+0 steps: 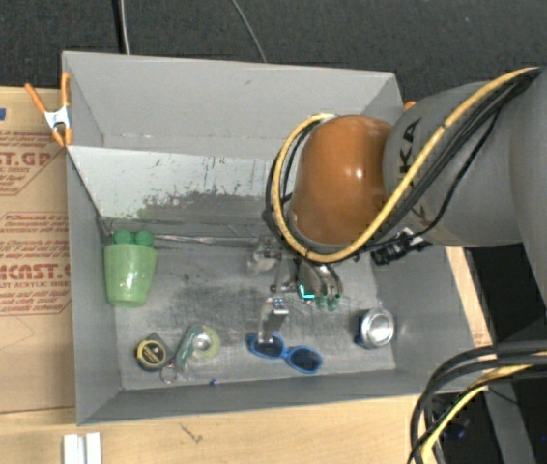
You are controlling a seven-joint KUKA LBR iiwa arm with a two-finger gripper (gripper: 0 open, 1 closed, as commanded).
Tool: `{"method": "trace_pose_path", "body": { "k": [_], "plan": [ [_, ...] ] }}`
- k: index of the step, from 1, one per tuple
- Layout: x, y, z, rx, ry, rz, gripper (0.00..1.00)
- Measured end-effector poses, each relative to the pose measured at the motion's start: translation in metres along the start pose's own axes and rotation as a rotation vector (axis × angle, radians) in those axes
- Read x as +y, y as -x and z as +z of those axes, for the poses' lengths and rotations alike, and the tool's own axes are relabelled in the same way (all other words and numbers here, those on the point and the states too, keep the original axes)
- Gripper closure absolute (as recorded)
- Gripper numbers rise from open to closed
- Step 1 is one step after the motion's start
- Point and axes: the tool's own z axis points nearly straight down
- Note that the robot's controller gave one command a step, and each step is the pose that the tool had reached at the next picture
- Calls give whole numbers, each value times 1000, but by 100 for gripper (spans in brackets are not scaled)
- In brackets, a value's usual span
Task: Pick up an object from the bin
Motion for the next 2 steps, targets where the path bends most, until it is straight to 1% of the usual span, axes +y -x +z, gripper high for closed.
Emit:
{"method": "trace_pose_path", "body": {
  "k": [1,2],
  "plan": [
    [-82,-30,85,-17,6,172,0],
    [-70,-42,57,-8,2,290,0]
  ]
}}
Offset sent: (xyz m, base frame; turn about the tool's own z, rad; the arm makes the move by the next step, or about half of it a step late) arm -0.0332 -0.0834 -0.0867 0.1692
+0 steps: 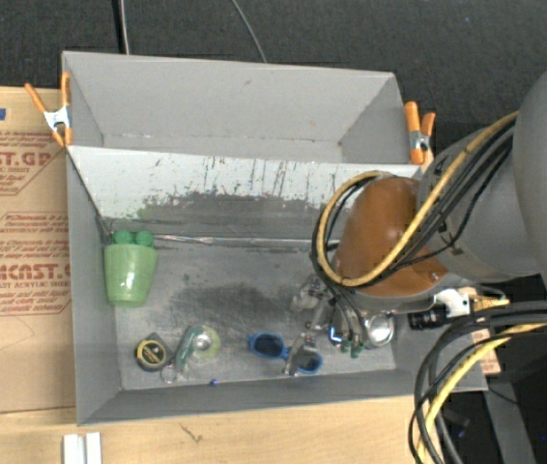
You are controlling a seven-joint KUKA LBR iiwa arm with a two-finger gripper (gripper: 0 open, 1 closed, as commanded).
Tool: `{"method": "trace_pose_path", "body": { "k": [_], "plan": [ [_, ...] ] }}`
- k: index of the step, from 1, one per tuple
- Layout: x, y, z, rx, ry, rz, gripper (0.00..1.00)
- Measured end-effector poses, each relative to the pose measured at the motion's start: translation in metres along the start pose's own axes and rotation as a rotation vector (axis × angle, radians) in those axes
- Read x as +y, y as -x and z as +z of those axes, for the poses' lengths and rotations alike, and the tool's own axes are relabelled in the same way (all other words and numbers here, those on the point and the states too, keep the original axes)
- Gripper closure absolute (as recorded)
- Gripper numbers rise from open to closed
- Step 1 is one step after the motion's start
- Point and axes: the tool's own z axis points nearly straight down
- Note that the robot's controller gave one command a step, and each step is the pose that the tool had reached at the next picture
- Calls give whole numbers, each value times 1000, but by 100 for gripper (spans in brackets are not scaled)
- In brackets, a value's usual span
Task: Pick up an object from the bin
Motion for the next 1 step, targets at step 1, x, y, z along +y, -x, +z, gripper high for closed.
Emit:
{"method": "trace_pose_path", "body": {
  "k": [1],
  "plan": [
    [2,3,-9,0,-1,157,0]
  ]
}}
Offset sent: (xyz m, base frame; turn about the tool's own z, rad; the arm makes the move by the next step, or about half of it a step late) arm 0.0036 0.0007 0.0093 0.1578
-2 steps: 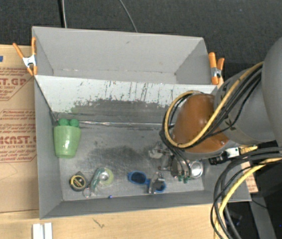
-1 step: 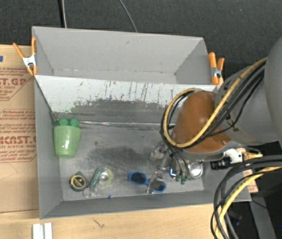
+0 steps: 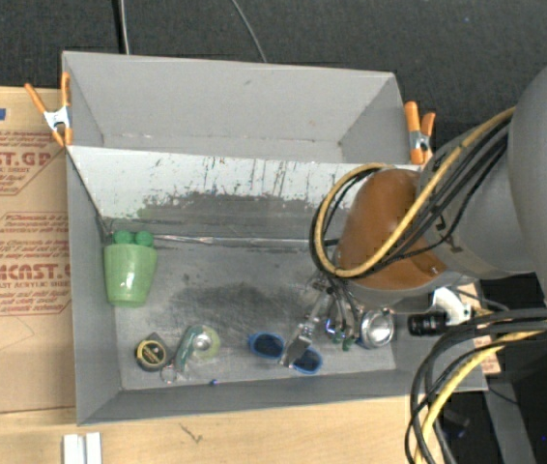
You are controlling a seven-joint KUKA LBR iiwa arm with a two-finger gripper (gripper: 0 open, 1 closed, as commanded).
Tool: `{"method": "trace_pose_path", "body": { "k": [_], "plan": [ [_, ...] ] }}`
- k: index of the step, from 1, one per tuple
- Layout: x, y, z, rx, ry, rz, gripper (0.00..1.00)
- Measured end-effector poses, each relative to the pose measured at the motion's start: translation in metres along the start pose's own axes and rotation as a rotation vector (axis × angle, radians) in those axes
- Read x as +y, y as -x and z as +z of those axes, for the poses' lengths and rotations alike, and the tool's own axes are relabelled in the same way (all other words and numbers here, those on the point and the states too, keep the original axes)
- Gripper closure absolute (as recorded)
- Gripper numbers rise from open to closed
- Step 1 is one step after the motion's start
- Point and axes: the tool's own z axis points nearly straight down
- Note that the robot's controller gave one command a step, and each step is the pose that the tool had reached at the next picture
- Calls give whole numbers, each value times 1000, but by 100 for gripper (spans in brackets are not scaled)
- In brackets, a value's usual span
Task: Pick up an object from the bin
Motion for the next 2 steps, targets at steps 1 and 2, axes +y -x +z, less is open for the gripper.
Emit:
{"method": "trace_pose_path", "body": {
  "k": [1,2],
  "plan": [
    [10,-4,37,-9,1,-36,0],
    [10,-3,35,-4,0,-35,0]
  ]
}}
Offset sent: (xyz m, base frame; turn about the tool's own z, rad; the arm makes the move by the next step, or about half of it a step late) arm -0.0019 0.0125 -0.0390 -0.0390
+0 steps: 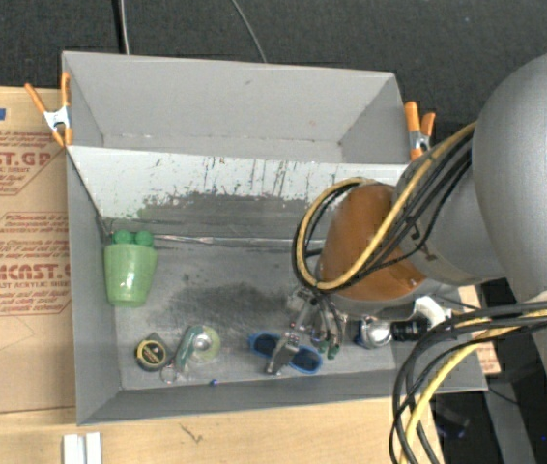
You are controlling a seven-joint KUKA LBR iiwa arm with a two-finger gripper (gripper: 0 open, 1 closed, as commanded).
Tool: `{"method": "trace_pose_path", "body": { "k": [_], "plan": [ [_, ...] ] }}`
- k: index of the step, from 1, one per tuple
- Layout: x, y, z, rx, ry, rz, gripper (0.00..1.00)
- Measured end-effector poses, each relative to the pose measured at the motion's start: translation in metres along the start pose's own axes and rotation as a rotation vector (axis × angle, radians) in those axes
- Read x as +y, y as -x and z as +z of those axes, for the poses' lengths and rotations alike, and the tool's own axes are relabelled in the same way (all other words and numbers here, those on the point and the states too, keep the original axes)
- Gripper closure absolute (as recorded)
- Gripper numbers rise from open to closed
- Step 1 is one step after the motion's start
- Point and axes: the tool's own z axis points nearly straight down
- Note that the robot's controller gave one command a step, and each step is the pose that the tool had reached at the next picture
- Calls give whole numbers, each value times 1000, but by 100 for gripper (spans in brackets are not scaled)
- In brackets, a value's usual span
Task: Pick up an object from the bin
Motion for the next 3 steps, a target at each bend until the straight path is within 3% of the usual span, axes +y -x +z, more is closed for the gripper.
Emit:
{"method": "trace_pose_path", "body": {
  "k": [1,2,3],
  "plan": [
    [2,2,-3,-6,5,0,100],
    [2,2,-12,3,0,0,100],
    [3,4,-119,-4,3,-2,100]
  ]
}}
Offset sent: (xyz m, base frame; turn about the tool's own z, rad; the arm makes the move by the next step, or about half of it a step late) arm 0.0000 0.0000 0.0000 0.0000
